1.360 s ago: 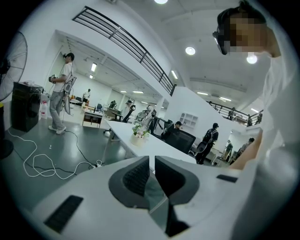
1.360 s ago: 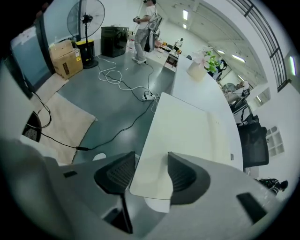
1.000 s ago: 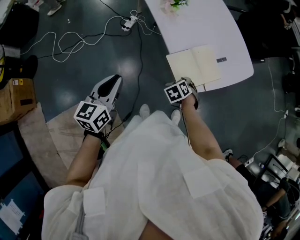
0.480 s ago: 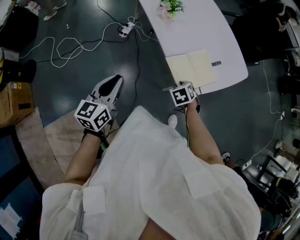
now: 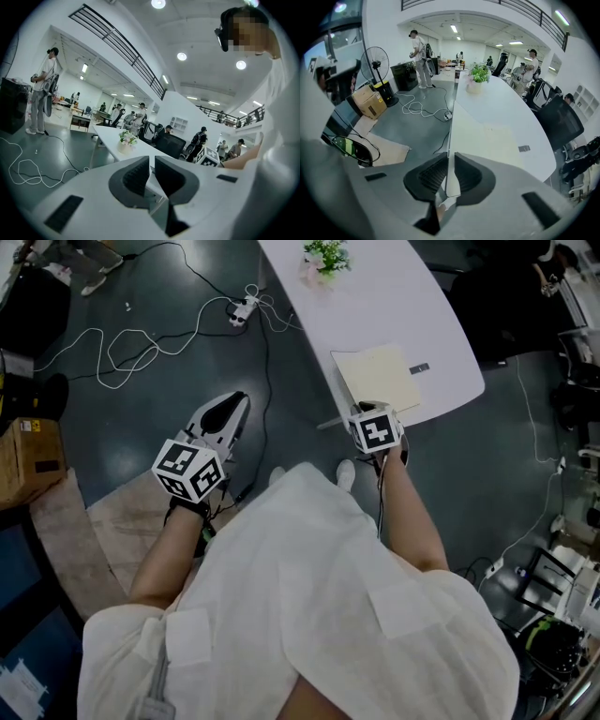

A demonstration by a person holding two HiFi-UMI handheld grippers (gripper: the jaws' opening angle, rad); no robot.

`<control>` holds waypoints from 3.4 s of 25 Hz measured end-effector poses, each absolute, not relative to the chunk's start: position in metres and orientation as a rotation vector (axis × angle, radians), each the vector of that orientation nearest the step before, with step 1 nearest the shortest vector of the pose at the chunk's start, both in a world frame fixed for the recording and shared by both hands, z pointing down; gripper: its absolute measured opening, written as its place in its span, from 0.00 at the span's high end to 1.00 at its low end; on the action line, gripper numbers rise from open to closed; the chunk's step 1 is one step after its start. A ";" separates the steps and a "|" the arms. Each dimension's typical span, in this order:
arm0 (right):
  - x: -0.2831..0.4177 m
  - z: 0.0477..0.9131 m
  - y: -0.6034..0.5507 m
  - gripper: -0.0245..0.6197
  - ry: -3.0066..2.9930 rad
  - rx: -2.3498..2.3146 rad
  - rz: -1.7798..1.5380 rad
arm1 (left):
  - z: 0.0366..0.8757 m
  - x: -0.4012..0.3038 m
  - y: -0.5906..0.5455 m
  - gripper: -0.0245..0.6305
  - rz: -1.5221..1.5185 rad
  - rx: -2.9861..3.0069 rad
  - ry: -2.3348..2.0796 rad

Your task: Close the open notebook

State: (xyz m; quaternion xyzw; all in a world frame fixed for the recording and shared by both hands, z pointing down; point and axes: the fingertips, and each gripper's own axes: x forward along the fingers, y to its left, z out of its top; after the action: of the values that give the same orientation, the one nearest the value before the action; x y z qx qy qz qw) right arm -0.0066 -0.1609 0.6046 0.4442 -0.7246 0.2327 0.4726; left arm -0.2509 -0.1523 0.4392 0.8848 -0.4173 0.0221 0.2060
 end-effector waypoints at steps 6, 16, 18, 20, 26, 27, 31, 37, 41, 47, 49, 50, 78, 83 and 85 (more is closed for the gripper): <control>0.014 0.589 -0.163 0.90 -1.831 1.093 0.619 | 0.434 -0.218 -0.160 0.91 0.063 2.479 -1.146; 0.065 0.568 -0.182 0.93 -1.913 1.095 0.646 | 0.433 -0.162 -0.166 0.91 0.075 2.463 -1.156; 0.075 0.567 -0.185 0.94 -1.924 1.091 0.656 | 0.433 -0.154 -0.168 0.91 0.078 2.457 -1.158; 0.084 0.566 -0.190 0.94 -1.932 1.094 0.668 | 0.433 -0.148 -0.172 0.91 0.079 2.450 -1.166; 0.104 0.564 -0.201 0.94 -1.954 1.082 0.700 | 0.436 -0.126 -0.179 0.91 0.089 2.438 -1.176; 0.107 0.565 -0.203 0.94 -1.962 1.078 0.713 | 0.437 -0.122 -0.180 0.91 0.092 2.436 -1.176; 0.120 0.568 -0.208 0.94 -1.977 1.057 0.743 | 0.439 -0.112 -0.186 0.91 0.104 2.426 -1.185; 0.142 0.576 -0.217 0.93 -1.992 1.043 0.789 | 0.442 -0.095 -0.189 0.91 0.121 2.412 -1.195; 0.156 0.583 -0.223 0.92 -1.991 1.040 0.811 | 0.444 -0.089 -0.190 0.91 0.128 2.401 -1.206; 0.182 0.602 -0.233 0.91 -1.991 1.028 0.880 | 0.448 -0.077 -0.192 0.91 0.141 2.378 -1.236; 0.187 0.608 -0.236 0.91 -1.989 1.018 0.893 | 0.449 -0.074 -0.193 0.91 0.145 2.369 -1.244; 0.189 0.612 -0.237 0.90 -1.987 1.014 0.897 | 0.450 -0.073 -0.193 0.91 0.147 2.364 -1.248; 0.219 0.697 -0.252 0.87 -1.861 0.965 0.864 | 0.472 -0.038 -0.191 0.91 0.199 2.332 -1.239; 0.218 0.696 -0.252 0.86 -1.845 0.953 0.802 | 0.471 -0.040 -0.191 0.91 0.185 2.336 -1.239; 0.218 0.695 -0.253 0.86 -1.835 0.944 0.765 | 0.469 -0.042 -0.193 0.91 0.178 2.339 -1.246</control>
State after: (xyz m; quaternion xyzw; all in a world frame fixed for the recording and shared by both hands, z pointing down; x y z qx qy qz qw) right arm 0.2178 -0.2526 0.6948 0.3824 -0.7433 0.3098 0.4531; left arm -0.0419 -0.1925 0.4689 0.8547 -0.4553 0.0652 0.2406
